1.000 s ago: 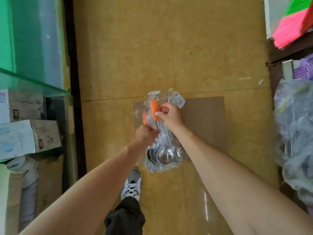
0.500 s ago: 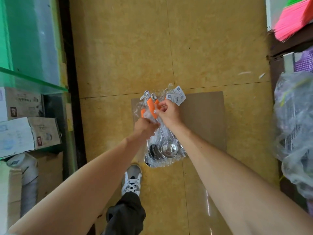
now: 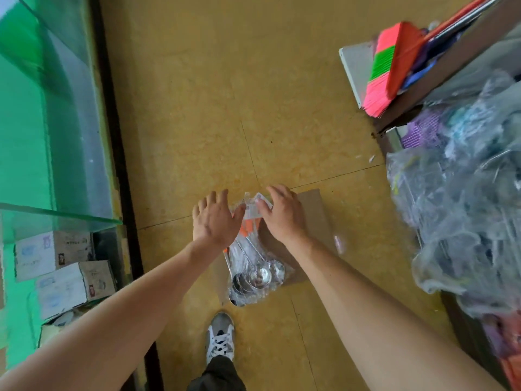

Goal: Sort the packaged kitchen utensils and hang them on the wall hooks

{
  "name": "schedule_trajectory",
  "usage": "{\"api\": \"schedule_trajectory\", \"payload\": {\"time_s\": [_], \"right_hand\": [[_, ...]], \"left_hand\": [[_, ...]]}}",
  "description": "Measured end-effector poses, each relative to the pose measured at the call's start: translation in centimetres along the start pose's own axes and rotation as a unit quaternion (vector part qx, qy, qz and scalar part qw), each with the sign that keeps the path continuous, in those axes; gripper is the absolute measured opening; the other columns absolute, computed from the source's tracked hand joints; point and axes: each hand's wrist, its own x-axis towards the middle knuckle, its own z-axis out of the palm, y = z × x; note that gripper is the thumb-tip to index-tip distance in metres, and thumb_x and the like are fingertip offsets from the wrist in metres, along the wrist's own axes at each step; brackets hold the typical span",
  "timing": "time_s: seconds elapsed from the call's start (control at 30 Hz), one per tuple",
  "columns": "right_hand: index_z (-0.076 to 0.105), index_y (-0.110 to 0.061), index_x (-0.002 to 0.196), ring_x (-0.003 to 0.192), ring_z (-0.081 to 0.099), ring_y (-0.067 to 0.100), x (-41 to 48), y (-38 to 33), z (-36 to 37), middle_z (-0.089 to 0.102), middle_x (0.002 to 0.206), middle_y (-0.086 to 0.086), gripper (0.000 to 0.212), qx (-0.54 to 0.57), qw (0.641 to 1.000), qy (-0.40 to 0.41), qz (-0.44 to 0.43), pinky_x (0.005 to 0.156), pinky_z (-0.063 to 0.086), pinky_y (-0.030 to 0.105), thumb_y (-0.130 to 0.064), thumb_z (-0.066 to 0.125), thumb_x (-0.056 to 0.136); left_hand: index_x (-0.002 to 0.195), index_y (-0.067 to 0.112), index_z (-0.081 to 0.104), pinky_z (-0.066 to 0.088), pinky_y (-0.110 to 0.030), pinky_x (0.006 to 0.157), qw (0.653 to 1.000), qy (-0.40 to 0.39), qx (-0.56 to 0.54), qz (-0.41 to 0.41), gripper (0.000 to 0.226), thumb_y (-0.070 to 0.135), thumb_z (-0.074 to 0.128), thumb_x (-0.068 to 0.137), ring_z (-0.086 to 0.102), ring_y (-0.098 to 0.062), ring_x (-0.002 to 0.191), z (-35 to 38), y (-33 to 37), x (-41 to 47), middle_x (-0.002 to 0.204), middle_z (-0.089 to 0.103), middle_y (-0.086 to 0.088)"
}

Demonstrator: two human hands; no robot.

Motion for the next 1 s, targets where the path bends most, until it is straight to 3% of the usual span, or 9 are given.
{"api": "schedule_trajectory", "payload": {"time_s": [0.13, 0.27, 0.43, 0.67, 0.77, 0.83, 0.9, 1.0], "right_hand": [[0.04, -0.014, 0.148, 0.142, 0.032, 0.028, -3.5, 2.7, -9.2, 0.036, 0.155, 0.011, 0.058, -0.067, 0.996, 0.053, 0.002, 0.114, 0.027, 0.041, -0.047, 0.045, 0.1], [0.041, -0.014, 0.147, 0.14, 0.036, 0.032, -8.8, 7.4, -18.1, 0.039, 0.153, 0.015, 0.061, -0.081, 0.988, 0.129, 0.026, 0.114, 0.031, 0.045, -0.05, 0.046, 0.099], [0.043, -0.014, 0.146, 0.135, 0.044, 0.034, -18.8, 15.7, -28.8, 0.046, 0.148, 0.017, 0.069, -0.099, 0.97, 0.207, 0.08, 0.111, 0.038, 0.048, -0.058, 0.029, 0.095], [0.027, -0.019, 0.154, 0.146, 0.026, 0.03, -38.6, 30.3, -40.2, 0.031, 0.158, 0.012, 0.063, -0.098, 0.931, 0.284, 0.206, 0.119, 0.024, 0.044, -0.052, 0.036, 0.101], [0.028, -0.018, 0.154, 0.147, 0.025, 0.03, -48.1, 36.7, -42.8, 0.028, 0.159, 0.011, 0.06, -0.089, 0.906, 0.317, 0.265, 0.12, 0.02, 0.042, -0.048, 0.04, 0.102], [0.032, -0.016, 0.152, 0.147, 0.025, 0.03, -54.1, 40.5, -43.7, 0.029, 0.159, 0.013, 0.06, -0.078, 0.888, 0.337, 0.302, 0.12, 0.018, 0.042, -0.047, 0.041, 0.102], [0.036, -0.015, 0.151, 0.145, 0.029, 0.031, -59.9, 43.9, -44.2, 0.033, 0.157, 0.014, 0.06, -0.075, 0.868, 0.356, 0.339, 0.119, 0.02, 0.044, -0.046, 0.045, 0.1], [0.042, -0.012, 0.146, 0.139, 0.039, 0.034, -67.8, 48.2, -44.0, 0.043, 0.149, 0.015, 0.058, -0.083, 0.838, 0.377, 0.386, 0.114, 0.03, 0.046, -0.042, 0.054, 0.097]], "left_hand": [[0.153, 0.017, 0.019, 0.015, -0.051, 0.118, 0.985, 0.059, 0.105, 0.126, 0.072, 0.06, 0.029, 0.096, 0.02, -0.033, 0.144, -4.4, 7.2, -2.3, 0.158, 0.02, -0.015], [0.153, 0.016, 0.025, 0.015, -0.055, 0.118, 0.959, 0.1, 0.135, 0.228, 0.075, 0.062, 0.029, 0.093, 0.021, -0.035, 0.144, -7.4, 16.4, -6.6, 0.157, 0.023, -0.018], [0.153, 0.016, 0.026, 0.016, -0.055, 0.118, 0.927, 0.116, 0.16, 0.319, 0.075, 0.062, 0.027, 0.093, 0.023, -0.035, 0.143, -8.2, 30.1, -14.3, 0.157, 0.025, -0.017], [0.153, 0.017, 0.023, 0.01, -0.051, 0.12, 0.863, 0.096, 0.154, 0.471, 0.078, 0.066, 0.021, 0.093, 0.016, -0.035, 0.147, -3.0, 49.1, -30.2, 0.159, 0.02, -0.015], [0.155, 0.018, 0.019, 0.003, -0.047, 0.121, 0.839, 0.063, 0.158, 0.516, 0.077, 0.064, 0.024, 0.094, 0.008, -0.032, 0.149, 0.7, 56.1, -37.9, 0.162, 0.014, -0.012], [0.153, 0.017, 0.025, 0.006, -0.048, 0.122, 0.818, 0.06, 0.153, 0.551, 0.075, 0.064, 0.026, 0.095, 0.012, -0.033, 0.149, 3.1, 59.9, -42.6, 0.16, 0.02, -0.013], [0.152, 0.017, 0.029, 0.01, -0.049, 0.121, 0.792, 0.067, 0.156, 0.586, 0.073, 0.063, 0.028, 0.095, 0.016, -0.034, 0.148, 5.7, 63.0, -47.3, 0.158, 0.025, -0.013], [0.156, 0.02, 0.013, 0.004, -0.045, 0.121, 0.762, 0.022, 0.178, 0.623, 0.072, 0.06, 0.024, 0.098, 0.008, -0.03, 0.15, 9.6, 66.4, -54.5, 0.162, 0.013, -0.009]]}}
